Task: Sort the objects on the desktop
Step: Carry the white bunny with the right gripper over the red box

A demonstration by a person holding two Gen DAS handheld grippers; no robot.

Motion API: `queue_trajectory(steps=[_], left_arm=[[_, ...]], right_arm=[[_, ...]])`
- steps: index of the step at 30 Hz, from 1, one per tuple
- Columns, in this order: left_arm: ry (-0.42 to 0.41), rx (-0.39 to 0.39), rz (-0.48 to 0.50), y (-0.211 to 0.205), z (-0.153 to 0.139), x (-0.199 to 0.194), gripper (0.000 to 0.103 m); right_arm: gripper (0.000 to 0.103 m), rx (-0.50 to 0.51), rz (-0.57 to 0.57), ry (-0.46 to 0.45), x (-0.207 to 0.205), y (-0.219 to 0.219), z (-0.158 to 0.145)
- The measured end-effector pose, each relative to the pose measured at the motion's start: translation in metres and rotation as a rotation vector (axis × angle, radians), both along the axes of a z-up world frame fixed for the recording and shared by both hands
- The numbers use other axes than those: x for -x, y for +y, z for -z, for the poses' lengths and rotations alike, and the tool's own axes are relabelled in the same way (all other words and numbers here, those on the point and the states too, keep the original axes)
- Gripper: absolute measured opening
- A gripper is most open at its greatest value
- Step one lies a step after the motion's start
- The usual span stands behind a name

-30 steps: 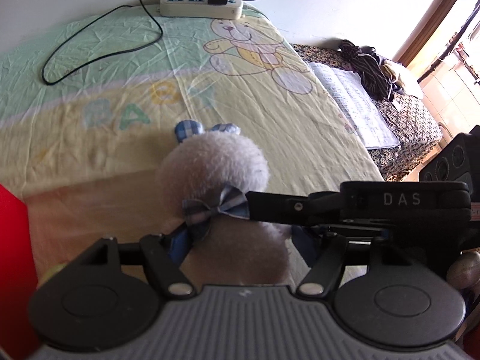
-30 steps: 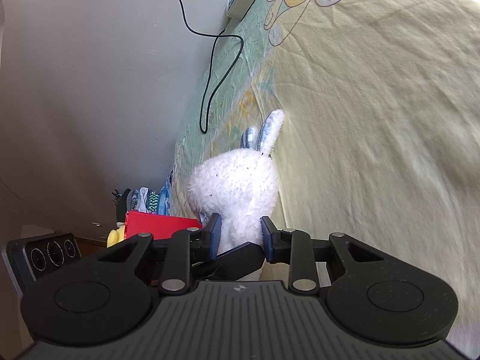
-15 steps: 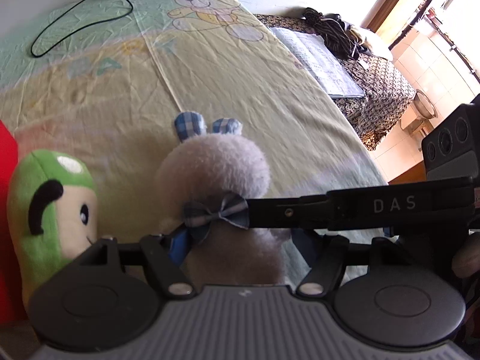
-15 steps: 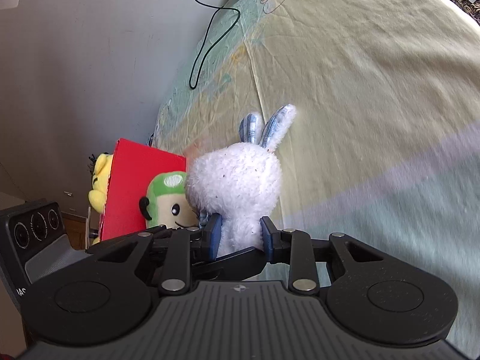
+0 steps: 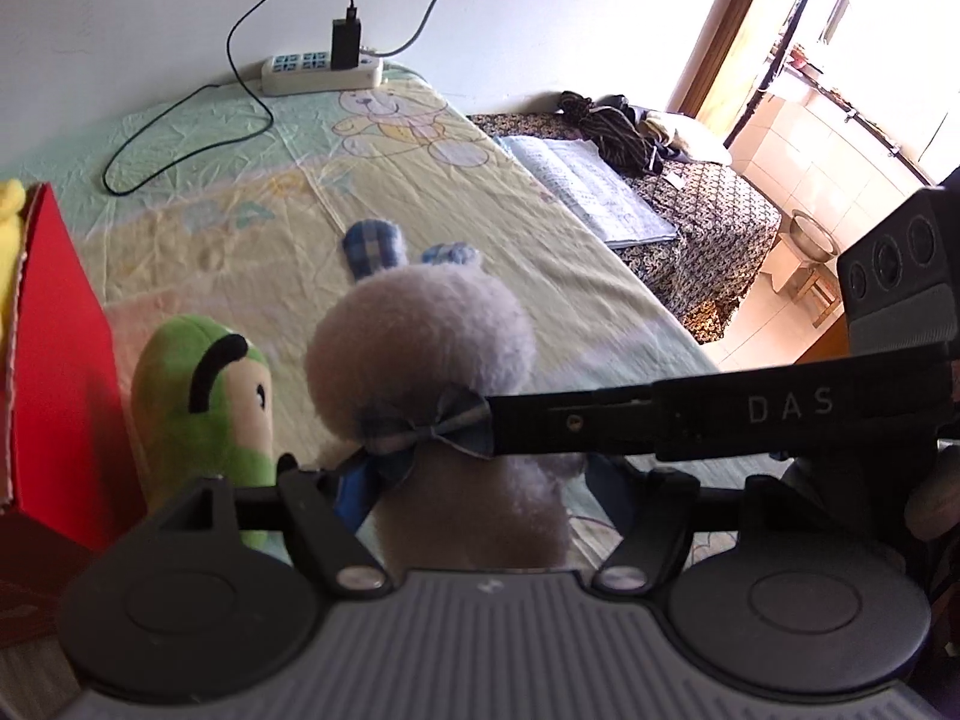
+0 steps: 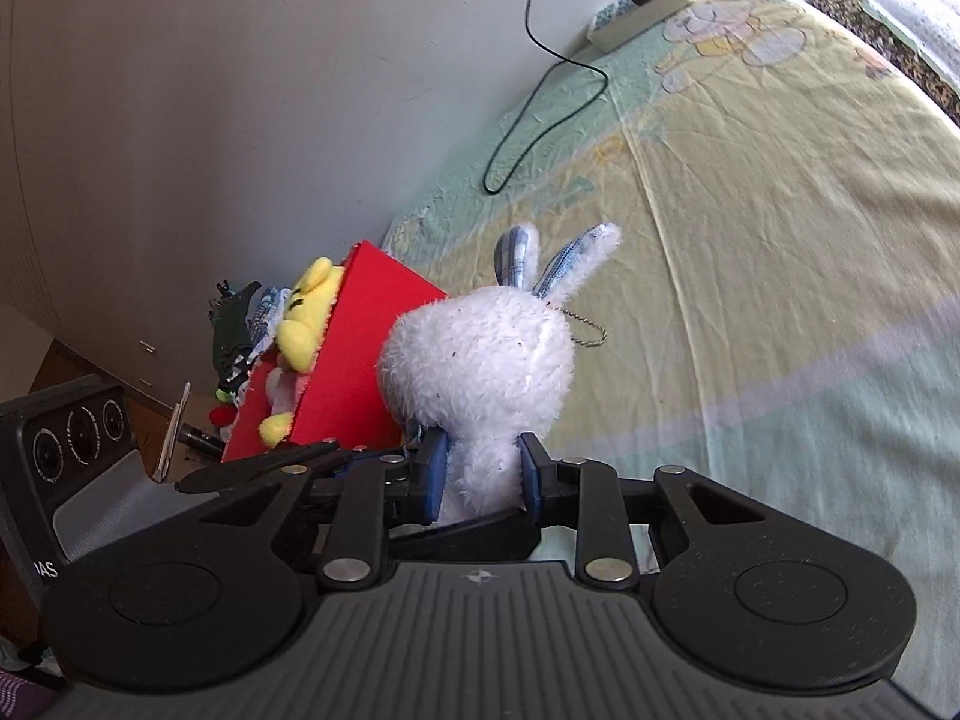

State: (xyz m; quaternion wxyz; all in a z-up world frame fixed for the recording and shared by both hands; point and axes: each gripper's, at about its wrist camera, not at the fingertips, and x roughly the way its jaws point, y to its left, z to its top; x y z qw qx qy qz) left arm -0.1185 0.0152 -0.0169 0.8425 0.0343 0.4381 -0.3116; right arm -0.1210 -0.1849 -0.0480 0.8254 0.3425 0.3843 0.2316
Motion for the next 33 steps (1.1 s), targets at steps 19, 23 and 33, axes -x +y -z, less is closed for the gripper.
queue_trajectory(steps=[19, 23, 33], left_arm=[[-0.211, 0.104, -0.03, 0.126, -0.066, 0.032, 0.076], [-0.268, 0.091, -0.064, 0.153, -0.076, 0.036, 0.076], [-0.313, 0.034, -0.18, 0.217, -0.079, 0.029, 0.076]], right_arm=[[0.026, 0.085, -0.01, -0.316, 0.024, 0.113, -0.071], [0.026, 0.058, -0.021, -0.362, 0.016, 0.136, -0.076], [0.026, 0.041, -0.112, -0.419, -0.018, 0.197, -0.071]])
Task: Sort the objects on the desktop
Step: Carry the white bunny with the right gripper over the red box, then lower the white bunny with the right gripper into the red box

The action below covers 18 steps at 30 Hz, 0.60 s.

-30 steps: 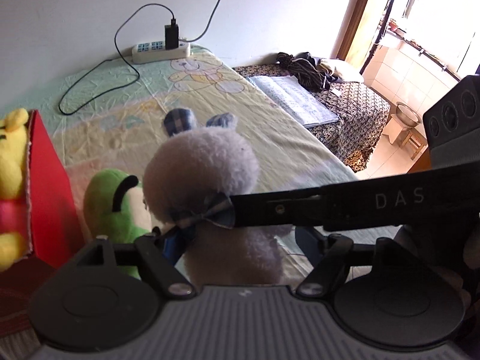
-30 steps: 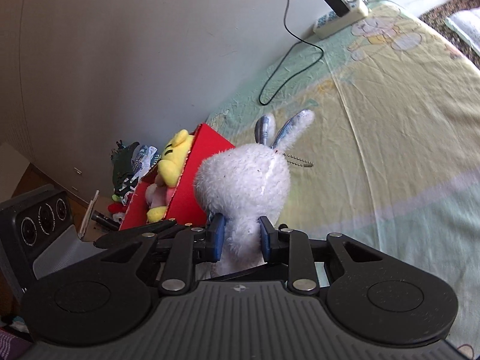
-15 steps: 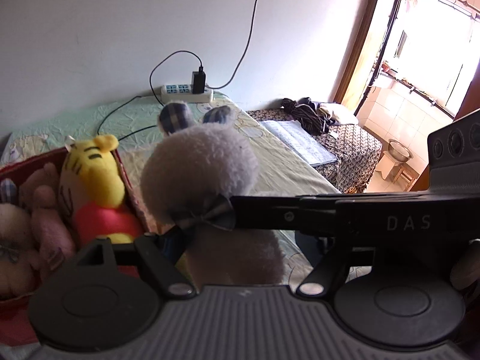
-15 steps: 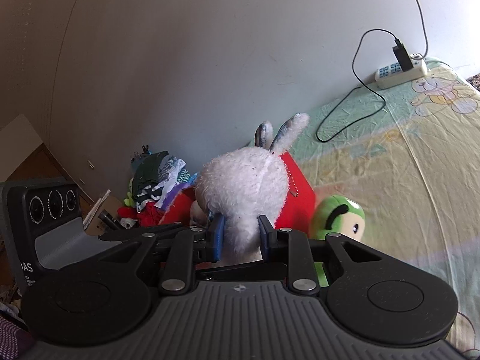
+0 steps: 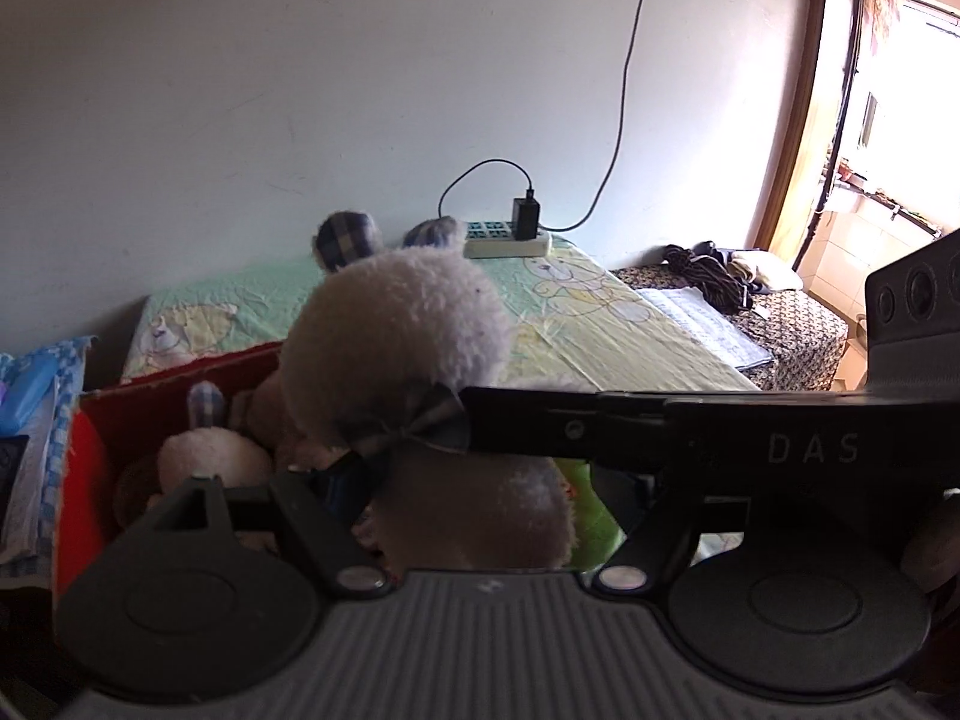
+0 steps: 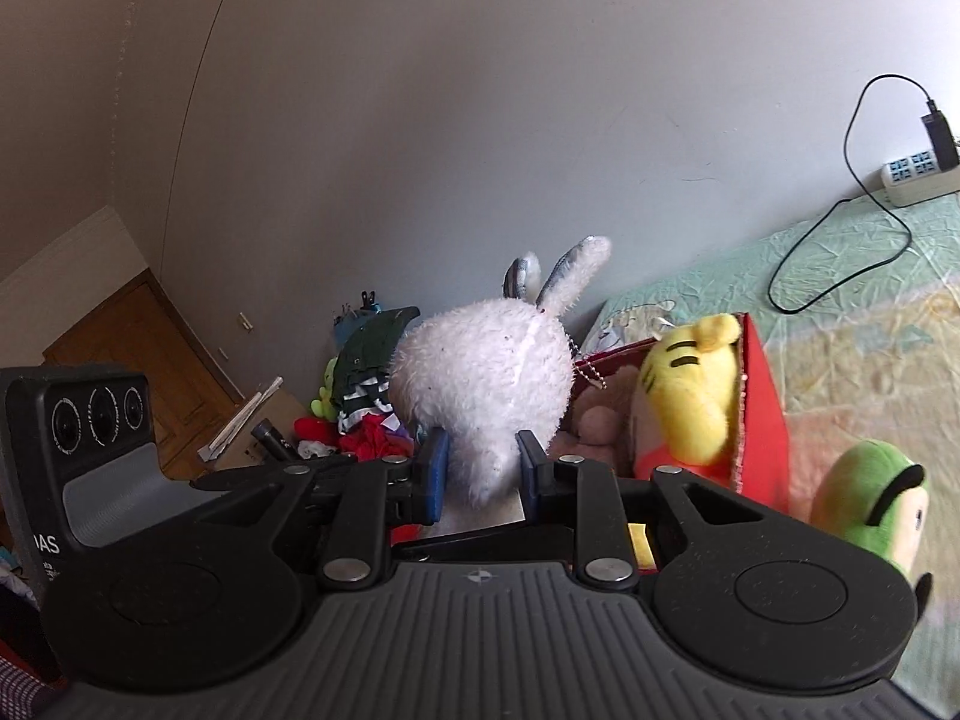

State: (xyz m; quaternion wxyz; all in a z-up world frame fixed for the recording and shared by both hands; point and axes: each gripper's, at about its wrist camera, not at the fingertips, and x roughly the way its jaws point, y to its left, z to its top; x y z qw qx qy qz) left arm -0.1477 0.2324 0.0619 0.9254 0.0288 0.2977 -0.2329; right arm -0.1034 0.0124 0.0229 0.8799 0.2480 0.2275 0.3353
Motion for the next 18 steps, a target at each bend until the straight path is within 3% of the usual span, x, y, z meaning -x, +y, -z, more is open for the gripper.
queue_trajectory(steps=[9, 18], left_arm=[[-0.038, -0.095, -0.091, 0.043, 0.01, -0.024, 0.076], [0.029, -0.129, -0.122, 0.07, 0.041, -0.052, 0.075]], right_arm=[[0.026, 0.023, -0.064, -0.038, -0.032, 0.051, 0.012], [0.026, 0.068, -0.087, 0.03, -0.049, 0.079, 0.034]])
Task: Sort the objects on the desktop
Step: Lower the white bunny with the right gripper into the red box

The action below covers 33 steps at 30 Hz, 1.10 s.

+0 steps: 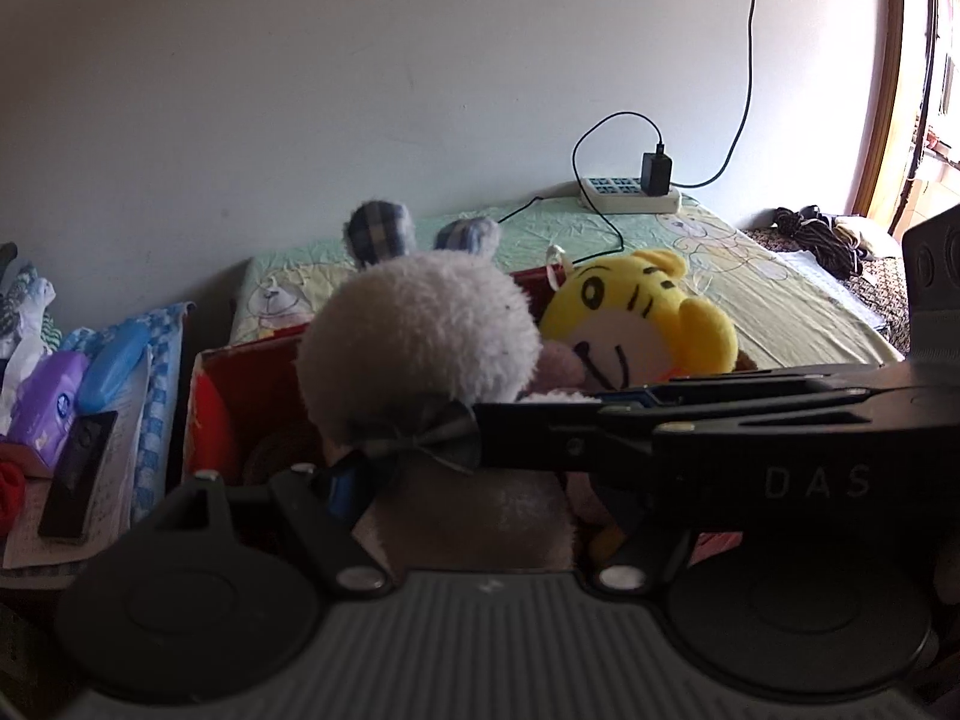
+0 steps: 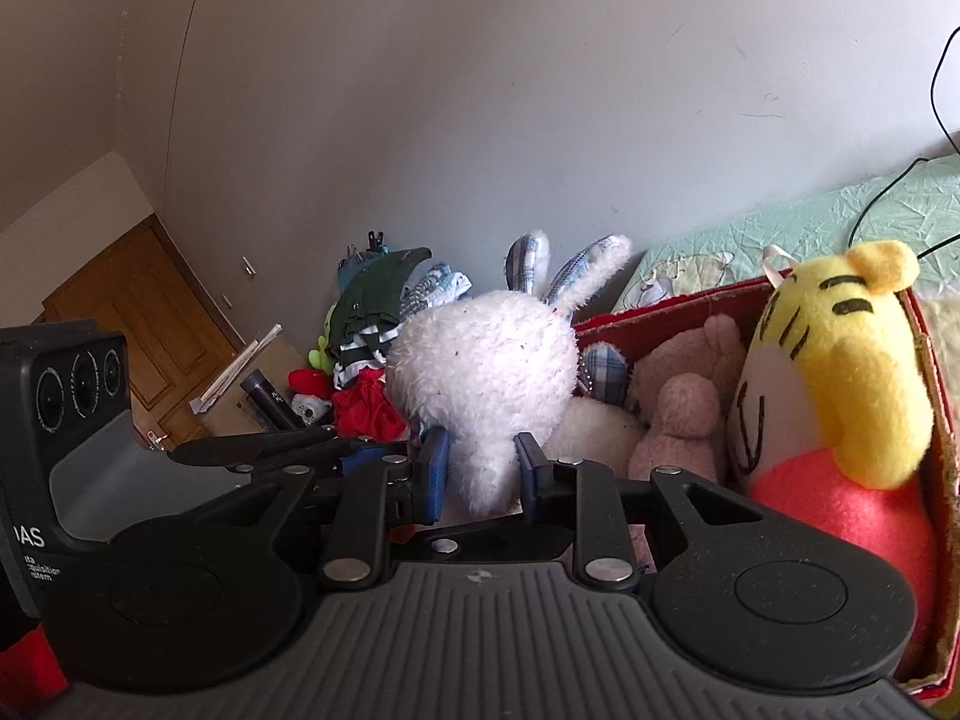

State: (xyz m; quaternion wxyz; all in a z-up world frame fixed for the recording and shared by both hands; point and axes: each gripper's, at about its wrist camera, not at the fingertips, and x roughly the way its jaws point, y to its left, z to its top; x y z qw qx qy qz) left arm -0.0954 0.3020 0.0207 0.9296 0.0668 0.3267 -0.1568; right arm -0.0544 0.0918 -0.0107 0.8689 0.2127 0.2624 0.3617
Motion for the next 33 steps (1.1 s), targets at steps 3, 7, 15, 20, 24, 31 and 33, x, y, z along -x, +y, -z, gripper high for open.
queue_trajectory(steps=[3, 7, 15, 20, 24, 31, 33], left_arm=[[0.006, -0.04, 0.003, 0.001, 0.009, -0.004, 0.075], [0.044, -0.037, 0.027, 0.005, 0.018, -0.009, 0.075], [0.071, -0.013, 0.054, 0.012, 0.02, -0.004, 0.083], [0.074, 0.023, 0.059, 0.021, 0.014, 0.001, 0.092], [0.06, 0.072, 0.055, 0.028, 0.004, 0.005, 0.093], [0.075, 0.17, 0.047, 0.026, 0.004, -0.01, 0.093], [0.076, 0.178, 0.056, 0.023, 0.005, -0.013, 0.093]], right_arm=[[0.025, 0.024, 0.001, 0.023, -0.004, 0.006, 0.006], [0.025, 0.066, -0.007, 0.038, -0.002, 0.009, 0.008], [0.03, 0.118, -0.016, 0.045, -0.003, 0.015, 0.009], [0.036, 0.107, -0.006, 0.058, 0.0, 0.008, 0.005], [0.04, 0.057, 0.045, 0.037, 0.005, -0.006, -0.002], [0.039, -0.046, 0.176, 0.07, -0.013, -0.018, 0.0], [0.039, -0.052, 0.172, 0.088, -0.017, -0.015, 0.003]])
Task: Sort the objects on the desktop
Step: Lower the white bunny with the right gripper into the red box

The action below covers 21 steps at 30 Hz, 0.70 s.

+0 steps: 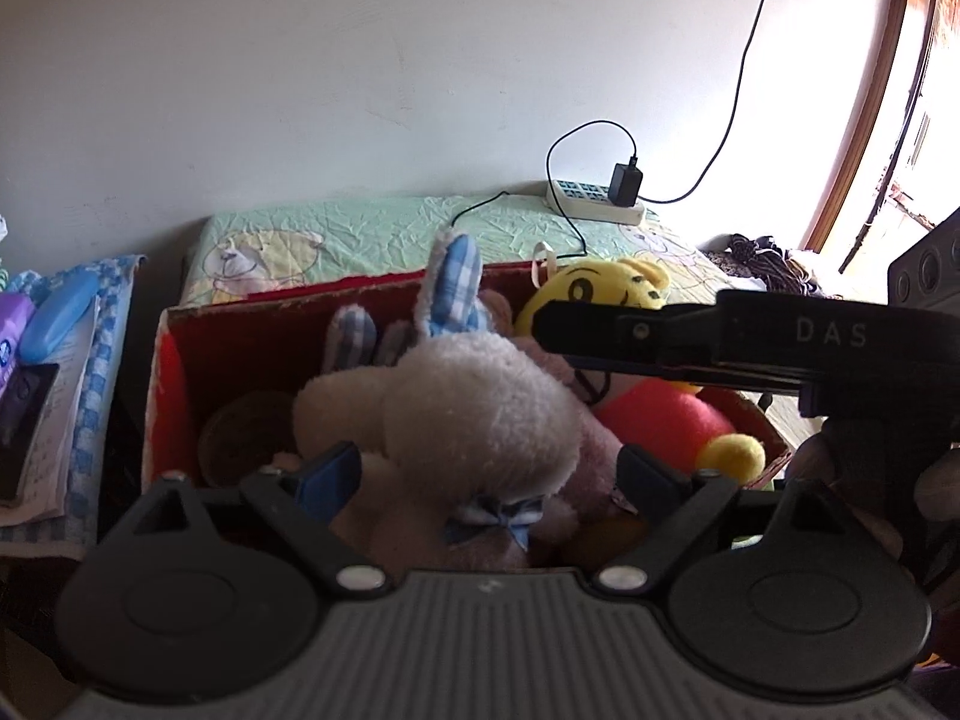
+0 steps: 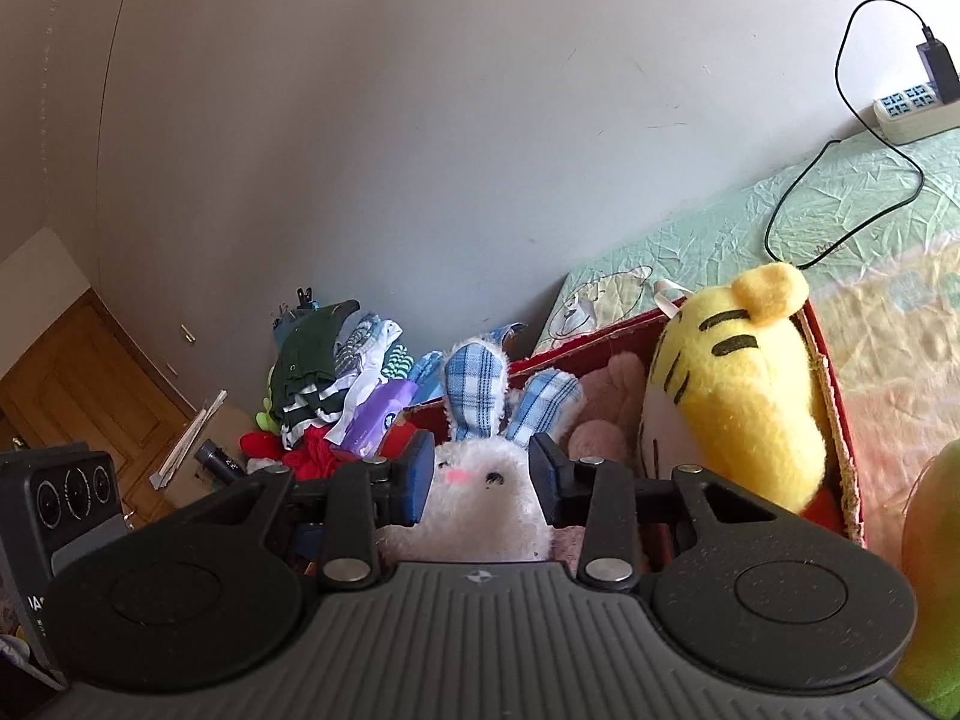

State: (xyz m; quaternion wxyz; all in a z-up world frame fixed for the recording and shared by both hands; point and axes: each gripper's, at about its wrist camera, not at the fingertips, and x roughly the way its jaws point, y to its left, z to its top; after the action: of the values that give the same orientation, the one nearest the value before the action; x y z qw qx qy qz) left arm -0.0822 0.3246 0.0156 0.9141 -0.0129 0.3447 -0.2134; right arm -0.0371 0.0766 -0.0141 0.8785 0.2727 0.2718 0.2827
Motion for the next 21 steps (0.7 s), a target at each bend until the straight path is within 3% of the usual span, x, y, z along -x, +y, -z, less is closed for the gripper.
queue_trajectory(steps=[10, 21], left_arm=[[0.038, -0.033, 0.036, -0.007, 0.011, -0.002, 0.095], [0.066, -0.02, 0.004, -0.011, 0.024, -0.012, 0.096]], right_arm=[[0.038, 0.018, -0.11, 0.091, 0.002, 0.009, 0.013], [0.038, 0.045, -0.087, 0.072, 0.01, 0.01, 0.018]])
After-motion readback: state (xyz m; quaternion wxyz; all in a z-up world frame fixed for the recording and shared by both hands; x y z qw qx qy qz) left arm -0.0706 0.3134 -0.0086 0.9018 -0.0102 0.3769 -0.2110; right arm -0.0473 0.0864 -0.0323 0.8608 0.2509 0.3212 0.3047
